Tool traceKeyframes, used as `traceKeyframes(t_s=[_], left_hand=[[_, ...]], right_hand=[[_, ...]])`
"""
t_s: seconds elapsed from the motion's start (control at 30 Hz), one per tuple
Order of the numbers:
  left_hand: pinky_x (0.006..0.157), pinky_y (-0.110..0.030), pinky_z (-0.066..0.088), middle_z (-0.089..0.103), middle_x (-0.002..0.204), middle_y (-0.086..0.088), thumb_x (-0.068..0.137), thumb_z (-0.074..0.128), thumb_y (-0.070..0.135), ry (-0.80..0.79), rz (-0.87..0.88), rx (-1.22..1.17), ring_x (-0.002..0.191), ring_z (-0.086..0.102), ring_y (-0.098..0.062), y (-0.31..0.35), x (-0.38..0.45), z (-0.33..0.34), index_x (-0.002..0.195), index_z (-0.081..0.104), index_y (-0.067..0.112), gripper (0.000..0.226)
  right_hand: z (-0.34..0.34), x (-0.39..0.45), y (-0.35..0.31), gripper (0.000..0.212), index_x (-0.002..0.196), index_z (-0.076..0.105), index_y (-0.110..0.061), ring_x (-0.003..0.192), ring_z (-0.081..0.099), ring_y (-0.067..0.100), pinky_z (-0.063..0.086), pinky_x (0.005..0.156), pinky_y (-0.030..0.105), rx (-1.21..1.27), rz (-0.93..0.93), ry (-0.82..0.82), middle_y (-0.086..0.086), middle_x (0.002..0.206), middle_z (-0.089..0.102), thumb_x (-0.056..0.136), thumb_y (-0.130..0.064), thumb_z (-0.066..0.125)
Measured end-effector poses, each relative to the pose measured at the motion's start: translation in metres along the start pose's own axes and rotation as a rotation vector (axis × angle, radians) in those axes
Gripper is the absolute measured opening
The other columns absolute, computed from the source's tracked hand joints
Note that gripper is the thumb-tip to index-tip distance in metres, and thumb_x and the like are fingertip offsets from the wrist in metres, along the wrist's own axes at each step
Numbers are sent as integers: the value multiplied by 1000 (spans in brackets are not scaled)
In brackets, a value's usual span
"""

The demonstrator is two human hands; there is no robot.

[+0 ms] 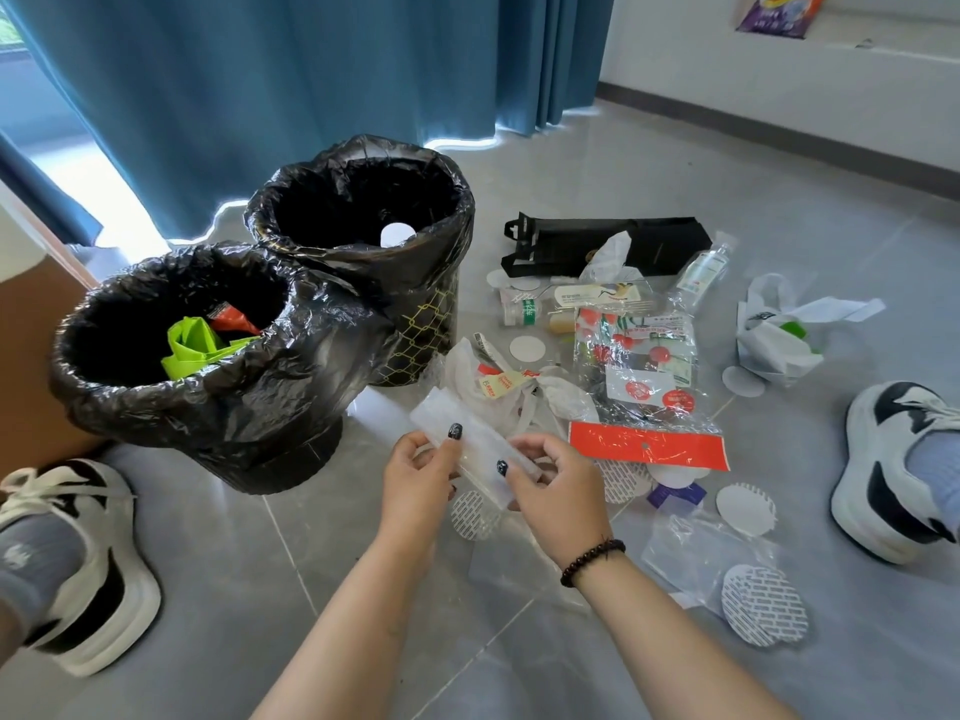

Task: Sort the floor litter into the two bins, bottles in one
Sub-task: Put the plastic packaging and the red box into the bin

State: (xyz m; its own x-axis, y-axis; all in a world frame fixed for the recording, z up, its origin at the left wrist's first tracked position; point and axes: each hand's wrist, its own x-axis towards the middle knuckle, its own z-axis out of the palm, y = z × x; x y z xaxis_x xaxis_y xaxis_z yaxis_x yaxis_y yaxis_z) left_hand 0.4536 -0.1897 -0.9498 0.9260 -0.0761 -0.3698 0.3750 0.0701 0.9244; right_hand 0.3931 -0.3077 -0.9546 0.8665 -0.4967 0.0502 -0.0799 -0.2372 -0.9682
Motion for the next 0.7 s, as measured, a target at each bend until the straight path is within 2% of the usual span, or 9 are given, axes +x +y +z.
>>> traceKeyframes(t_s=[0.07, 0.1, 0.2, 0.3, 0.4, 0.5, 0.6, 0.7], left_hand=[[57, -23, 43, 57, 63, 3, 93, 61, 27, -36, -27, 30, 56, 54, -8, -1, -1, 0, 83, 57, 12, 18], [57, -24, 44, 56, 65, -1, 94, 59, 27, -51, -45, 53, 55, 54, -9, -1, -1, 1, 84, 58, 10, 20], [58, -26, 46, 55, 71, -8, 97, 51, 18, -85, -145, 44, 58, 59, -14, 6, -2, 4, 88, 56, 6, 17], [57, -27, 46, 63, 80, -9, 96, 46, 19, -195, -228, -149, 63, 60, -18, 20, -7, 6, 98, 60, 3, 21], [63, -27, 50, 69, 89, -10, 96, 53, 30, -233, -201, -169, 70, 63, -18, 28, -10, 4, 107, 63, 3, 31], [65, -25, 55, 71, 97, -21, 92, 63, 22, -115, -146, -81, 70, 65, -17, 30, -11, 4, 109, 61, -3, 31], [62, -23, 56, 73, 81, -11, 93, 60, 12, -91, -67, -74, 64, 68, -13, 39, -13, 0, 97, 64, 4, 10], [65, -25, 56, 63, 71, -4, 89, 67, 17, 1, 145, 51, 64, 62, -13, 62, -9, -15, 83, 65, 6, 12]], right_hand=[[-1, 0, 1, 31, 81, 68, -25, 85, 62, 4, 52, 72, 15, -170, -197, 34, -11, 86, 65, 77, 5, 67], [-2, -1, 3, 28, 83, 71, -19, 85, 60, 4, 50, 73, 11, -232, -302, 44, -7, 86, 64, 76, 8, 67], [-10, -3, 10, 21, 88, 72, -11, 75, 57, 6, 51, 65, 17, -426, -537, 41, -1, 88, 61, 76, 7, 67], [-19, -1, 8, 20, 92, 71, -10, 67, 59, 14, 52, 51, 25, -590, -687, 17, 3, 91, 61, 78, 3, 63], [-22, 1, -4, 23, 93, 70, -9, 66, 60, 16, 51, 47, 24, -687, -790, 1, 6, 92, 61, 84, -4, 50], [-21, 1, -8, 21, 95, 70, -11, 75, 62, 18, 54, 52, 25, -711, -849, -43, 7, 94, 62, 80, 1, 61], [-17, 0, -9, 34, 102, 68, -15, 80, 62, 16, 55, 58, 23, -612, -804, -82, 5, 101, 60, 74, 4, 70], [-12, -1, -12, 41, 118, 64, -16, 85, 58, 10, 54, 62, 22, -532, -771, -83, 3, 110, 57, 80, -1, 64]])
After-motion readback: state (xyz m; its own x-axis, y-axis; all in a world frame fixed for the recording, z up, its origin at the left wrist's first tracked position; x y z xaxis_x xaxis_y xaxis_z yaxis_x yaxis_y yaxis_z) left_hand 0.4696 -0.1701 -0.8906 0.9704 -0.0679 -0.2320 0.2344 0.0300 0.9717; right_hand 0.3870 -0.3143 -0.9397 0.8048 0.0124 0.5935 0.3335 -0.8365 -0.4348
